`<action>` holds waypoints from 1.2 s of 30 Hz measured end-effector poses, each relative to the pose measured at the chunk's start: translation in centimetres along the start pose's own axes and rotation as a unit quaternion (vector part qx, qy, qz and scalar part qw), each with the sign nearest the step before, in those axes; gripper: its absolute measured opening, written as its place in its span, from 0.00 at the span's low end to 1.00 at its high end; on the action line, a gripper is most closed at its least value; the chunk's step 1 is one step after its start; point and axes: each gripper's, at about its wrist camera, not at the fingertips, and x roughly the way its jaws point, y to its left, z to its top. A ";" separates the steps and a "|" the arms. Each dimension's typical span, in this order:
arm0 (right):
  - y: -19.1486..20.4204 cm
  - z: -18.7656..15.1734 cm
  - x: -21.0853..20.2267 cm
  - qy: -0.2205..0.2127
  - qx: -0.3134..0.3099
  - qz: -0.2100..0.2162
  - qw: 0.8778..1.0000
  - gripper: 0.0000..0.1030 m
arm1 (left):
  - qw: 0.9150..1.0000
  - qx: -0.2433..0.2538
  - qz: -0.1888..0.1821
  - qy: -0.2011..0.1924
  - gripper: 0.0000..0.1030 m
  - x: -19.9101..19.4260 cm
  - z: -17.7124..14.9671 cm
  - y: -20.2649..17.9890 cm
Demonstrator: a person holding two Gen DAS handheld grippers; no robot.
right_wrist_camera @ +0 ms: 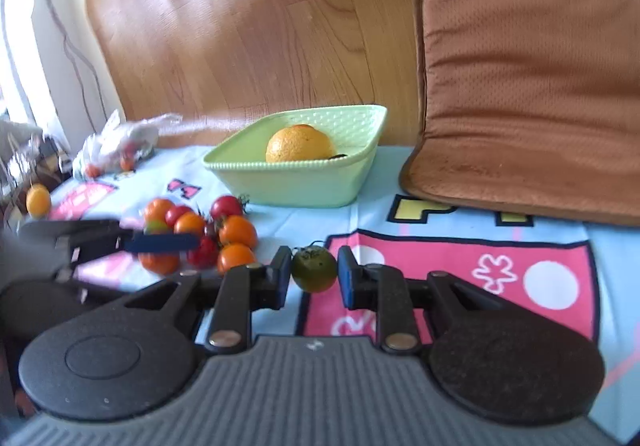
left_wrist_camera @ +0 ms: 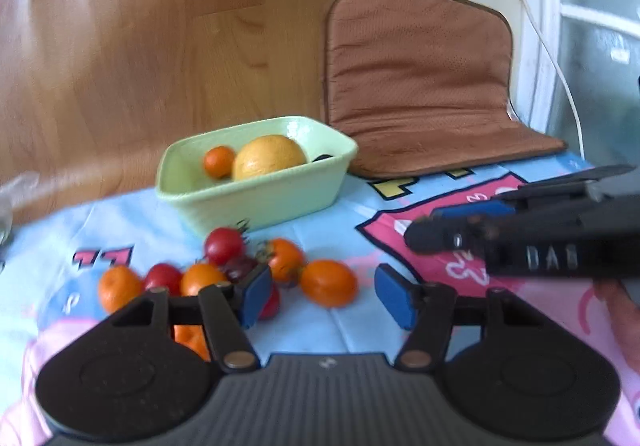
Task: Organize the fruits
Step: 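Grasp a green cherry tomato with the right tool while the left tool grasps an orange tomato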
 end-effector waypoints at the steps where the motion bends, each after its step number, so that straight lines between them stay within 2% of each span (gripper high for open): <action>1: 0.0 -0.2 0.1 -0.003 -0.004 -0.004 1.000 0.27 | 1.000 0.011 0.006 0.000 0.53 0.2 0.0 -0.5; 3: -0.5 -0.4 0.6 -0.001 -0.001 -0.010 1.000 0.27 | 0.999 0.028 0.016 0.003 0.50 0.7 0.1 -1.5; 7: -0.9 -0.6 0.9 0.009 -0.003 -0.021 1.000 0.27 | 1.000 0.018 0.015 0.017 0.45 1.7 -0.1 -1.3; 9: -1.0 -0.6 0.9 0.009 -0.004 -0.021 1.000 0.28 | 1.000 0.008 0.004 0.017 0.39 1.9 0.1 -0.9; 10: -1.1 -0.6 0.9 0.007 -0.001 -0.022 1.000 0.28 | 1.000 0.007 0.007 0.015 0.30 2.0 0.2 -0.9; 15: -0.8 -0.8 0.7 0.008 -0.013 -0.016 1.000 0.28 | 1.000 -0.003 0.000 0.016 0.30 1.6 0.0 -0.5; 19: 0.2 -1.0 0.3 -0.001 -0.041 0.000 0.999 0.27 | 1.000 -0.008 -0.008 0.016 0.30 -1.0 -1.8 -0.2; 22: 1.3 -1.2 -0.1 0.000 -0.055 0.038 0.998 0.27 | 1.000 -0.009 -0.009 0.019 0.30 -3.8 -3.7 0.4; 26: 4.4 -1.7 -1.0 0.017 -0.085 0.084 0.993 0.27 | 1.000 -0.012 0.014 0.019 0.30 -7.7 -6.1 1.7; 32: 9.0 -5.0 -3.4 0.045 -0.129 0.143 0.980 0.27 | 0.998 -0.049 0.041 0.012 0.31 -10.8 -9.4 3.7; 36: 10.6 -6.7 -3.4 0.041 -0.150 0.127 0.980 0.29 | 0.997 -0.056 0.046 -0.004 0.31 -11.2 -10.0 3.9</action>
